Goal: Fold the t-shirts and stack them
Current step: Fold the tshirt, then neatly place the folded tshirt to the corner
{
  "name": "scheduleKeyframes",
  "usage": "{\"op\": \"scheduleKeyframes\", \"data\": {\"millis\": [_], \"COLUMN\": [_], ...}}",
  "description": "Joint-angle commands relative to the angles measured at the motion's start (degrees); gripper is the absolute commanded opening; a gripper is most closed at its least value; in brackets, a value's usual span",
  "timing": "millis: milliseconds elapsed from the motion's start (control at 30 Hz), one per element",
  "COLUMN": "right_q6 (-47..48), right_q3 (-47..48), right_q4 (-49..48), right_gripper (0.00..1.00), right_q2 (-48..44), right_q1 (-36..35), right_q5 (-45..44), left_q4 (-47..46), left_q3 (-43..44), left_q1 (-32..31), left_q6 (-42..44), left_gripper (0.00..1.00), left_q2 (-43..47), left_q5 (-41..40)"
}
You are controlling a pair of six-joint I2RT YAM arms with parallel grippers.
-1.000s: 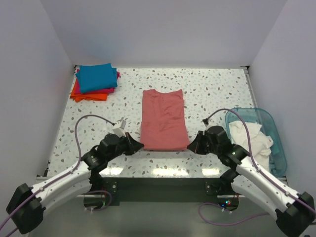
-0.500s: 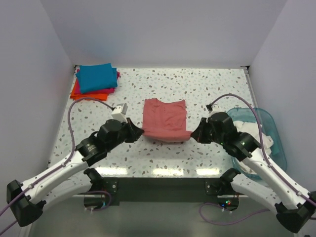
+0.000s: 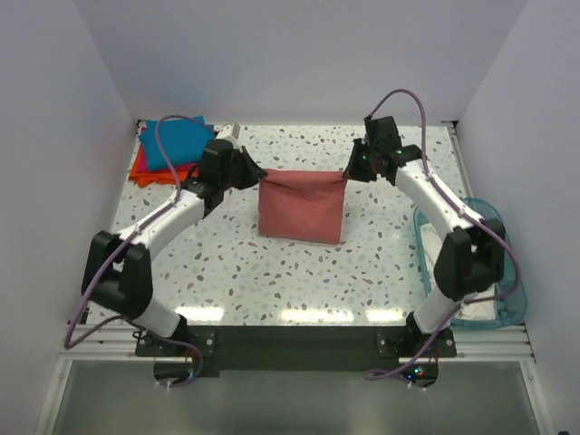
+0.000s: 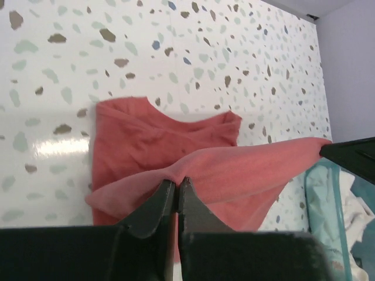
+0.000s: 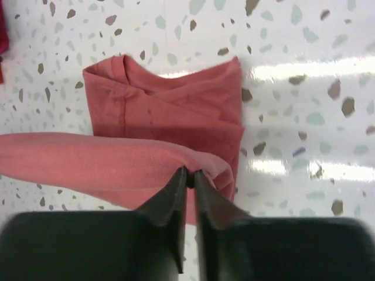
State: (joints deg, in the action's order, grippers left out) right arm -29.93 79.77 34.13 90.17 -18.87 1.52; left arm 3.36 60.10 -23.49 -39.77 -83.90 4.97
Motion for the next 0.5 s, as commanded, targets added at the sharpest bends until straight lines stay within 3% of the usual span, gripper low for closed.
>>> {"op": "scheduleKeyframes", "data": {"millis": [0,67,100,133,167,233,333,467], "right_q6": [2.68,2.95,3.30,3.65,3.83,4.70,4.89,4.27], "right_q3": [9.95,16.34,18.65,20.58,22.08,22.27,17.28,2.89], "right_q4": [-1.79,-1.26,0.05,2.84,3.22,4.28,2.79,-2.92], "right_gripper": [0.19,0.36,0.53,0.58,0.63,0.68,0.68,0.67], "right_q2": [10.26,18.53,20.90,22.23,23.37,23.03,18.91,12.32], "right_q1": [2.96,4.28,4.46,4.37,4.37,4.46,3.93,0.61], "right_q5": [4.89,6.92,6.14,4.47,2.54,1.73,0.07,-1.34], "left_q4": [-8.01,-9.93,-10.29,-9.69,-8.81,-8.72,-7.49,-6.78], "left_q3": [6.34,10.54,12.31,14.07,15.56,14.53,9.87,2.33], "left_q1": [4.67,7.04,7.75,8.88,9.42,10.73,11.27,10.57], "left_q6": [2.06,2.93,3.81,4.60,5.83,5.67,4.44,3.47], "left_gripper": [0.02,0.33,0.49,0.79,0.85,0.90,0.91,0.89], "left_q2": [-10.27,-17.65,-19.88,-21.73,-22.88,-21.67,-17.01,-12.36], "left_q5": [6.36,10.04,12.06,13.38,14.27,12.36,8.23,7.86]}}
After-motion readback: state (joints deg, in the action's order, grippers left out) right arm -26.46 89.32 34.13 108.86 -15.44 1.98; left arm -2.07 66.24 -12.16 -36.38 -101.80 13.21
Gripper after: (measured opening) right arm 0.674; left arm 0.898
